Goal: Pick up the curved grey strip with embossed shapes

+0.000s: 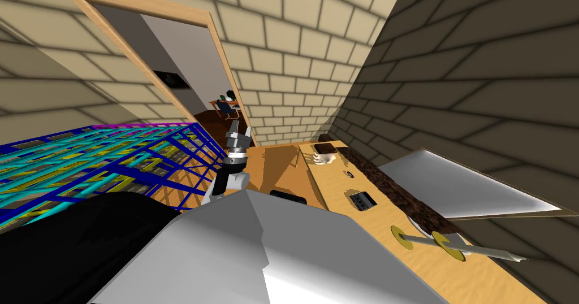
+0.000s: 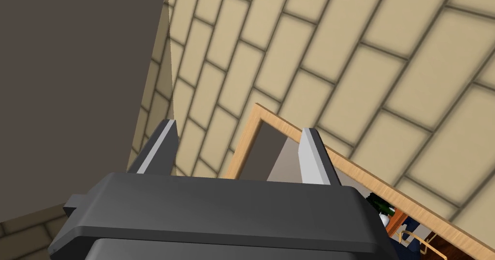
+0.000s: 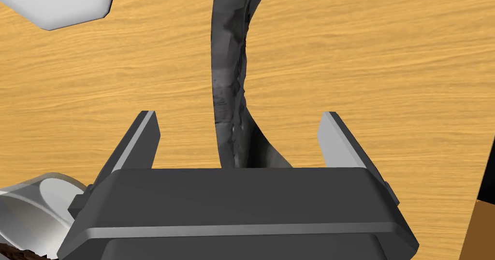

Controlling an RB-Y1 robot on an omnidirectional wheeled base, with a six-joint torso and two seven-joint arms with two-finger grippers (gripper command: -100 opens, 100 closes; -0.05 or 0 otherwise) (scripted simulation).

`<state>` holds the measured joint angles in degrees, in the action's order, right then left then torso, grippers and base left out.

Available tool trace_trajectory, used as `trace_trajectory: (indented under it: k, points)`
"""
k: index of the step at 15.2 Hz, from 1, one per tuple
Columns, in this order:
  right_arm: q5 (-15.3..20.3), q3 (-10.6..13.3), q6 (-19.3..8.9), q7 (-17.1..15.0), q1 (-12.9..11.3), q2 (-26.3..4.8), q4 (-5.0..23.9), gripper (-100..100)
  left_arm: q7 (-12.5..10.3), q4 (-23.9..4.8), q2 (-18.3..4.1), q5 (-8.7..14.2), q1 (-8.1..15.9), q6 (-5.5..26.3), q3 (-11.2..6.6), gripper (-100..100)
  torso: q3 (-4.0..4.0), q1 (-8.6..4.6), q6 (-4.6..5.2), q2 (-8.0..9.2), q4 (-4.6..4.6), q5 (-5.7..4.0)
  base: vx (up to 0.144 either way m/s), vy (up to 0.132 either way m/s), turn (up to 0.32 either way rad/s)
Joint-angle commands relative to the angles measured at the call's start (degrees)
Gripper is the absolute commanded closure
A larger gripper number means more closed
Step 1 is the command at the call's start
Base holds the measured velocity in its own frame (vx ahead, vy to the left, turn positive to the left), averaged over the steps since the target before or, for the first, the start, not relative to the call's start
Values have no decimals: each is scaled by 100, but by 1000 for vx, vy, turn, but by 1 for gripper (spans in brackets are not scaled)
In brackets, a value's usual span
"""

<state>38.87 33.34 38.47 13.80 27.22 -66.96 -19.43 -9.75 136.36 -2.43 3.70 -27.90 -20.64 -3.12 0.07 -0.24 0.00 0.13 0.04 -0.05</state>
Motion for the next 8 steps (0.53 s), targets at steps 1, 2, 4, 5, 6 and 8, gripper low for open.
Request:
trace_trajectory:
  k: [1, 2, 4, 5, 6, 8]
  points:
    - [37, 37, 81, 75, -92, 90, 224, -100, 0, 0, 0, 0, 0, 0, 0, 0, 0, 0, 0, 0, 0, 0, -20, -86, 64]
    - [25, 26, 43, 31, -63, 49, 126, -100, 0, 0, 0, 0, 0, 0, 0, 0, 1, -3, 1, 1, 0, -1, -11, -47, 22]
    - [-94, -140, 93, 226, 23, 230, -38, -100, 0, 0, 0, 0, 0, 0, 0, 0, -2, 11, 4, -6, -1, 3, 36, -45, 86]
    - [-94, -140, 93, 260, 23, 262, -64, -100, 0, 0, 0, 0, -1, 0, 0, 0, -8, 11, -1, -16, -2, 0, 40, -38, 37]
    - [-94, -140, 93, 352, 23, 262, 51, -100, 0, 0, 0, 0, -1, 0, 0, 0, -11, 13, 0, -20, -3, -1, 27, -15, 6]
    - [-94, -140, 93, 352, 23, 262, 233, -100, 0, 0, 1, 0, -1, 0, 0, 0, -9, 26, 3, -16, -4, 5, 10, 4, -9]
